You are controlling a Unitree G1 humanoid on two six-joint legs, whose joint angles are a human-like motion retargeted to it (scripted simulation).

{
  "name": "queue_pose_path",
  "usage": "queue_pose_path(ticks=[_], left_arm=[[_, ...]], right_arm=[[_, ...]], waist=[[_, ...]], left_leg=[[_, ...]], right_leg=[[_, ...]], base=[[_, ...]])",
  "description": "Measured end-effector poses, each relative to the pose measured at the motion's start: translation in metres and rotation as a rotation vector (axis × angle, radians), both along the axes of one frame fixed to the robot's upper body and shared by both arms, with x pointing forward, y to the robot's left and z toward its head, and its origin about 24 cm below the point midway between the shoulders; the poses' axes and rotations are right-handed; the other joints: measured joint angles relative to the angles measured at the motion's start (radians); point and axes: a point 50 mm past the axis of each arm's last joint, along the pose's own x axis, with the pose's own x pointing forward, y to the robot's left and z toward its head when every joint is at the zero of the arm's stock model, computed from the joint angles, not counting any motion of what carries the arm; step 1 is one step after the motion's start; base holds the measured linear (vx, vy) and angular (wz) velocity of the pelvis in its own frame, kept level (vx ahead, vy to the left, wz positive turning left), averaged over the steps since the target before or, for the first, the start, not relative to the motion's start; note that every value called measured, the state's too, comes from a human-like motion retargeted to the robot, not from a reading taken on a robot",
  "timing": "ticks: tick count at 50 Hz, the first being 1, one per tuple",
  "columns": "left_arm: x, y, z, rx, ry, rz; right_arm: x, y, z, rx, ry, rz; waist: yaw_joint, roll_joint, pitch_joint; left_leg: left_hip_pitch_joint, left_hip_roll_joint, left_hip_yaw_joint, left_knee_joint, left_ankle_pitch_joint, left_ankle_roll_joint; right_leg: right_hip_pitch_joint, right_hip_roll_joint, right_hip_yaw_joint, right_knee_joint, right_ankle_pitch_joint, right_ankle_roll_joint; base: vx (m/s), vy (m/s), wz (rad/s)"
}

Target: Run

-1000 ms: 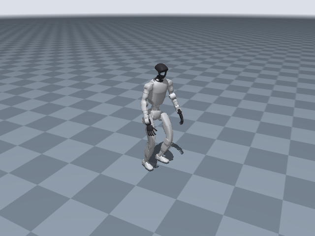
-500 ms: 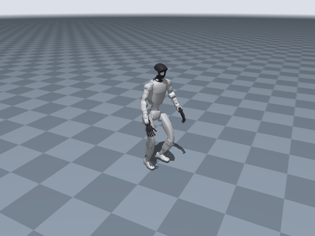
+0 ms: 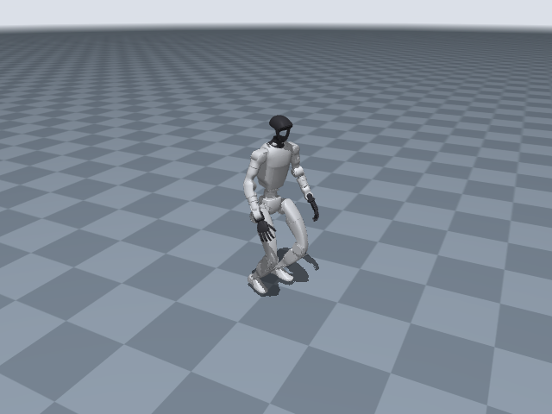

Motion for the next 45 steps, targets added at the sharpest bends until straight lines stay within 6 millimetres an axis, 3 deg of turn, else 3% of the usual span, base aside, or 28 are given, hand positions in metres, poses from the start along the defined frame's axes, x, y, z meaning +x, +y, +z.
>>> queue_pose_path(ticks=[2,5,9,12,15,18,20,22,25,27,30,32,35,37,38,40,42,45], left_arm=[[0.003,0.001,0.006,0.004,-0.05,-0.01],[0.007,0.0,0.021,0.024,-0.167,-0.051],[0.011,-0.012,0.039,0.046,-0.309,-0.121],[0.021,-0.02,0.057,0.055,-0.423,-0.163],[0.039,-0.025,0.08,0.086,-0.535,-0.233],[0.075,-0.031,0.113,0.144,-0.665,-0.308],[0.097,-0.047,0.13,0.126,-0.735,-0.349],[0.102,-0.071,0.135,0.047,-0.777,-0.378],[0.095,-0.098,0.137,-0.09,-0.825,-0.382],[0.089,-0.107,0.141,-0.169,-0.863,-0.37],[0.081,-0.108,0.146,-0.241,-0.901,-0.334],[0.075,-0.102,0.141,-0.231,-0.896,-0.302],[0.066,-0.079,0.125,-0.151,-0.823,-0.244],[0.053,-0.06,0.103,-0.086,-0.722,-0.189],[0.047,-0.052,0.093,-0.068,-0.673,-0.158],[0.022,-0.04,0.071,-0.057,-0.569,-0.106],[-0.005,-0.034,0.055,-0.066,-0.488,-0.051],[-0.034,-0.03,0.042,-0.088,-0.416,0.023]], right_arm=[[0.012,0.002,0.014,-0.023,-0.088,0.03],[0.019,0.007,0.035,-0.031,-0.229,0.078],[0.018,0.018,0.053,-0.044,-0.344,0.163],[0.024,0.026,0.066,-0.043,-0.406,0.236],[0.034,0.034,0.085,-0.029,-0.493,0.278],[0.045,0.035,0.104,-0.024,-0.571,0.262],[0.044,0.035,0.104,-0.01,-0.571,0.239],[0.03,0.031,0.09,0.009,-0.514,0.216],[0.0,0.025,0.064,0.015,-0.409,0.186],[-0.02,0.021,0.05,0.018,-0.353,0.153],[-0.041,0.016,0.042,0.029,-0.324,0.104],[-0.039,0.012,0.048,0.011,-0.363,0.094],[-0.007,0.003,0.079,-0.069,-0.531,0.122],[0.028,0.001,0.116,-0.113,-0.725,0.118],[0.047,0.004,0.14,-0.108,-0.843,0.104],[0.064,0.016,0.177,-0.046,-1.036,0.086],[0.064,0.03,0.197,0.042,-1.144,0.093],[0.06,0.048,0.208,0.145,-1.204,0.139]], waist=[[0.035,0.025,0.005],[0.079,0.04,-0.025],[0.076,0.015,-0.067],[0.04,-0.013,-0.07],[-0.006,-0.03,-0.059],[-0.059,-0.035,-0.023],[-0.088,-0.026,-0.016],[-0.119,-0.011,-0.043],[-0.15,0.006,-0.101],[-0.138,0.019,-0.13],[-0.075,0.044,-0.143],[-0.03,0.037,-0.145],[0.033,0.047,-0.112],[0.059,0.062,-0.074],[0.068,0.07,-0.056],[0.091,0.079,-0.052],[0.109,0.08,-0.074],[0.105,0.073,-0.108]], left_leg=[[-0.048,0.027,-0.029,0.107,0.01,-0.031],[-0.059,0.031,-0.048,0.119,0.05,-0.042],[0.019,-0.081,-0.056,-0.053,0.169,-0.046],[0.083,-0.166,-0.058,-0.147,0.191,-0.019],[0.112,-0.208,-0.056,-0.13,0.021,0.035],[0.098,-0.208,-0.026,-0.1,-0.163,0.08],[0.086,-0.205,-0.019,-0.13,-0.171,0.09],[0.096,-0.215,-0.032,-0.237,-0.079,0.079],[0.12,-0.246,-0.075,-0.43,0.209,-0.002],[0.091,-0.234,-0.083,-0.437,0.327,-0.063],[0.009,-0.158,-0.072,-0.234,0.323,-0.123],[-0.056,-0.108,-0.047,-0.024,0.256,-0.122],[-0.145,-0.025,-0.044,0.257,0.111,-0.102],[-0.181,0.019,-0.04,0.341,0.059,-0.071],[-0.187,0.032,-0.04,0.341,0.053,-0.057],[-0.173,0.042,-0.037,0.272,0.081,-0.036],[-0.131,0.02,-0.037,0.128,0.16,-0.037],[-0.052,-0.045,-0.03,-0.11,0.288,-0.049]], right_leg=[[0.018,0.044,-0.007,-0.014,-0.023,-0.028],[0.057,0.072,-0.012,-0.106,0.04,-0.051],[0.02,0.042,0.037,-0.078,0.335,0.011],[-0.082,-0.03,0.052,0.14,0.421,0.059],[-0.194,-0.098,0.06,0.421,0.38,0.108],[-0.308,-0.134,0.078,0.612,0.305,0.114],[-0.356,-0.127,0.08,0.639,0.301,0.106],[-0.348,-0.109,0.072,0.538,0.317,0.089],[-0.268,-0.07,0.067,0.259,0.389,0.044],[-0.202,-0.034,0.057,0.079,0.44,0.029],[-0.091,0.04,0.02,-0.097,0.442,0.011],[-0.057,0.053,-0.004,-0.091,0.311,-0.011],[-0.033,0.077,-0.042,-0.039,0.06,-0.056],[-0.03,0.096,-0.049,-0.016,-0.007,-0.068],[-0.02,0.109,-0.049,-0.035,0.005,-0.069],[0.008,0.124,-0.046,-0.109,0.073,-0.073],[0.031,0.138,-0.019,-0.211,0.199,-0.082],[-0.003,0.117,0.016,-0.227,0.403,-0.065]], base=[[0.11,-0.05,-0.39],[0.13,-0.02,-0.41],[0.08,0.03,-0.27],[0.01,0.06,-0.3],[-0.03,0.08,-0.25],[-0.05,0.07,0.0],[-0.03,0.05,0.16],[0.01,0.02,0.44],[0.03,-0.01,0.68],[0.01,-0.03,0.56],[0.0,-0.01,0.09],[-0.03,-0.02,-0.05],[-0.06,-0.04,-0.21],[-0.05,-0.04,-0.33],[-0.03,-0.02,-0.54],[0.0,-0.01,-0.66],[0.03,0.02,-0.62],[0.02,0.04,-0.43]])
